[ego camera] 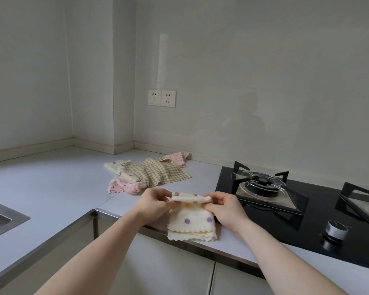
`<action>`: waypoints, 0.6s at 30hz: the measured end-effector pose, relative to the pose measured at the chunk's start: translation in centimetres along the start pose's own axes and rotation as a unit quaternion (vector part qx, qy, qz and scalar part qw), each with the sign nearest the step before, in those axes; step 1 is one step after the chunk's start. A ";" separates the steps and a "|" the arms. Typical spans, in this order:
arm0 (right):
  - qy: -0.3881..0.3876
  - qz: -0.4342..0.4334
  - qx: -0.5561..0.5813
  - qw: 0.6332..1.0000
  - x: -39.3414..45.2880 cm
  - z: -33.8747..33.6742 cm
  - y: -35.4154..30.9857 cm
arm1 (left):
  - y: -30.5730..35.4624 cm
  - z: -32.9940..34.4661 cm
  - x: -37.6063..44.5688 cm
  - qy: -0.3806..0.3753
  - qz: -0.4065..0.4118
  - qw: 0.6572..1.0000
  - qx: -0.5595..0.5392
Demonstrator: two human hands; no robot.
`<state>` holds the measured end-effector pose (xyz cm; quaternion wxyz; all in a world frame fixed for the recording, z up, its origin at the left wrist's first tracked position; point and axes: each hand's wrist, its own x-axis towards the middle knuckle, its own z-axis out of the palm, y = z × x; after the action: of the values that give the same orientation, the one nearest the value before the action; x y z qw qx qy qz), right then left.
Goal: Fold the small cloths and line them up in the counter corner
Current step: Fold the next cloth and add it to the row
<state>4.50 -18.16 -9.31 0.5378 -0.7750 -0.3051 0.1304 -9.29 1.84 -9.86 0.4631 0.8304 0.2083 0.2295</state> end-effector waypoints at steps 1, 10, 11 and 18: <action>0.002 0.000 0.010 1.000 0.0 -0.1 0.0 | 0.0 0.0 0.0 0.000 0.001 1.000 0.002; -0.002 0.003 0.061 0.998 0.5 -0.2 0.3 | 0.0 -0.9 -0.4 -0.002 -0.002 0.998 -0.065; -0.002 0.002 0.064 0.998 0.6 -0.1 0.3 | 0.3 -0.9 -0.5 -0.009 -0.005 0.997 -0.078; -0.011 -0.022 0.051 0.998 0.6 -0.1 0.4 | 0.3 -0.7 -0.4 -0.023 0.019 0.996 -0.089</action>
<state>5.10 -17.92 -9.53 0.5761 -0.7383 -0.3206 0.1422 -10.00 1.96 -9.38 0.5350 0.7951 0.1601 0.2366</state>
